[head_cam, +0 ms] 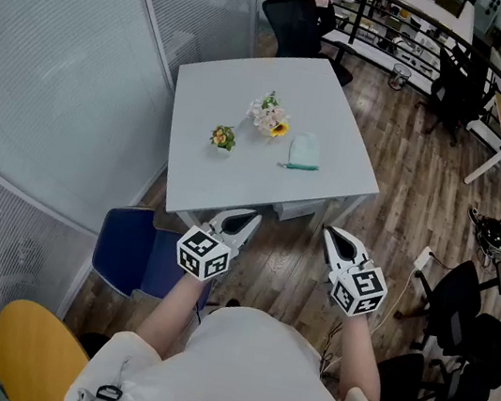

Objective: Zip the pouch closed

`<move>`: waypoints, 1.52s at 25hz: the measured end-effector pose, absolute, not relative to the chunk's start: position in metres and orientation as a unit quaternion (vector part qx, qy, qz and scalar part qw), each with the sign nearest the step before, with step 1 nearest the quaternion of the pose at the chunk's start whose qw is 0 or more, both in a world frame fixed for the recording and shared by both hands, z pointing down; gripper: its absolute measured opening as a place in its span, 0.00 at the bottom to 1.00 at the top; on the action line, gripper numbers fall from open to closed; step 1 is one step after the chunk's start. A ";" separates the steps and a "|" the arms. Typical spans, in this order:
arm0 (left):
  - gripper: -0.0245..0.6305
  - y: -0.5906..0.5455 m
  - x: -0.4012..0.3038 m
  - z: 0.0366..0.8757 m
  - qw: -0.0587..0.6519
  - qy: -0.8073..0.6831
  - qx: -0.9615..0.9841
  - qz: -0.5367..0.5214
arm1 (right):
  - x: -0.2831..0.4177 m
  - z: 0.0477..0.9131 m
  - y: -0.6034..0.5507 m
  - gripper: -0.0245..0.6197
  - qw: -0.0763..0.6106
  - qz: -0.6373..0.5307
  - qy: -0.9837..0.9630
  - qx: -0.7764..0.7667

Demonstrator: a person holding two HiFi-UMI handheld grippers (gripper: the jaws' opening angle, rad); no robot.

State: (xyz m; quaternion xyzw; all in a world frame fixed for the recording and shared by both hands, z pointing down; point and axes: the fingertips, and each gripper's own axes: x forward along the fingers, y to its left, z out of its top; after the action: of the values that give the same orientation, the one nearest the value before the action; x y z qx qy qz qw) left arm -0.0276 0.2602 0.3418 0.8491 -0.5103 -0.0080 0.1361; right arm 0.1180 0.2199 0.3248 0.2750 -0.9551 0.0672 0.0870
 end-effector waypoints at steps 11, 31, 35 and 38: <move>0.07 0.258 -0.040 0.343 0.135 -0.502 0.854 -0.010 | 0.102 0.326 0.221 0.04 0.090 0.062 -0.953 0.282; 0.07 0.263 -0.073 0.365 0.146 -0.471 0.870 0.007 | 0.079 0.342 0.235 0.06 0.080 0.078 -0.937 0.331; 0.10 0.261 -0.080 0.373 0.154 -0.462 0.873 0.014 | 0.072 0.348 0.237 0.10 0.083 0.083 -0.934 0.336; 0.16 0.258 -0.082 0.377 0.160 -0.457 0.875 0.016 | 0.069 0.352 0.236 0.10 0.083 0.087 -0.933 0.339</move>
State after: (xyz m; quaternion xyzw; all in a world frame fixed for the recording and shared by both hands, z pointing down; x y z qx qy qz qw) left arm -0.0820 0.2581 0.3771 0.8748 -0.4570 0.0163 0.1599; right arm 0.0691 0.2362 0.3519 0.3394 -0.9329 0.0873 0.0827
